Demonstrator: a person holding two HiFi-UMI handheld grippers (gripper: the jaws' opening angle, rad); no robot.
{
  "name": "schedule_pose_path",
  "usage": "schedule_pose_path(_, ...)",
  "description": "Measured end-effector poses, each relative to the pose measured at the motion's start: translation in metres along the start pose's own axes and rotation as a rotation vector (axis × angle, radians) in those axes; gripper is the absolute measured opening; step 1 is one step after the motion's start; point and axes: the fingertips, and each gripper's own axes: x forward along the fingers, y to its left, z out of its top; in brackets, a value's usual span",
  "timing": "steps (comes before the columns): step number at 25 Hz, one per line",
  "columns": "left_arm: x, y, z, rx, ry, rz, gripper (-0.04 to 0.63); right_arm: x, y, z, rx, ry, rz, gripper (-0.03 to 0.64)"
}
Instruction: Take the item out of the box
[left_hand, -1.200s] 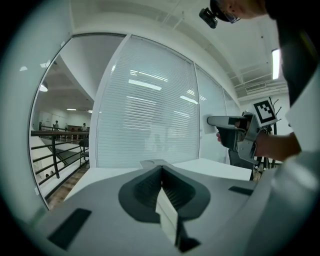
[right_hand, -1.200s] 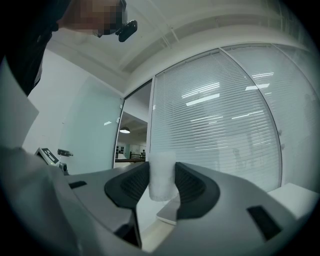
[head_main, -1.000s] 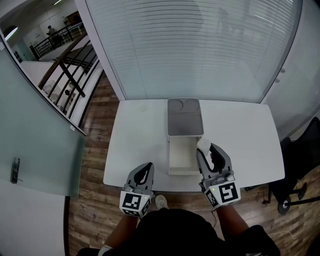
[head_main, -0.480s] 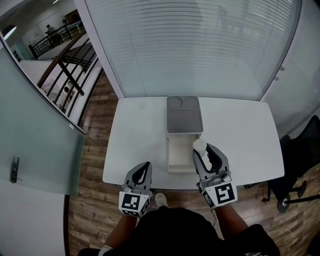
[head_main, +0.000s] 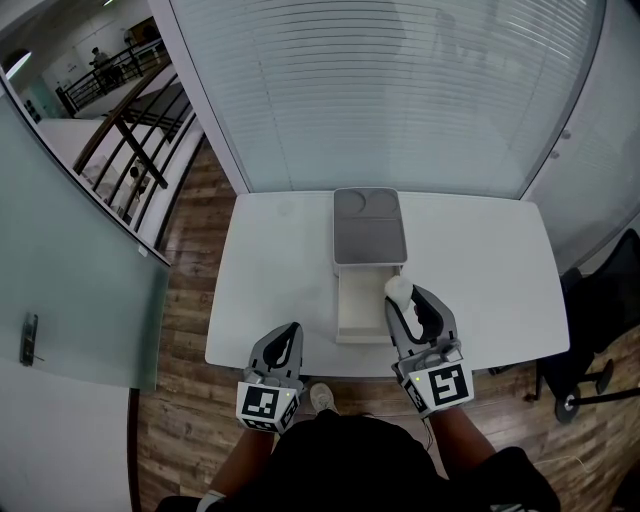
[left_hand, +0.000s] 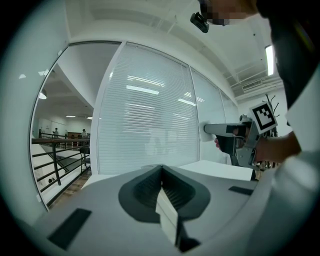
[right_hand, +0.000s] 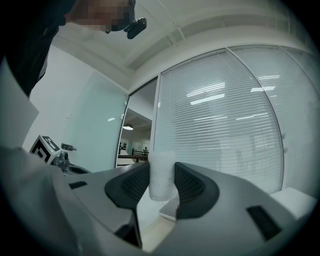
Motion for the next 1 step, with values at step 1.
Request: schedule_pose_path(1,0.0003,0.0004,0.0003,0.000,-0.001,0.001,0.011,0.0009,0.0001,-0.0002,-0.001,0.000,0.001,0.161)
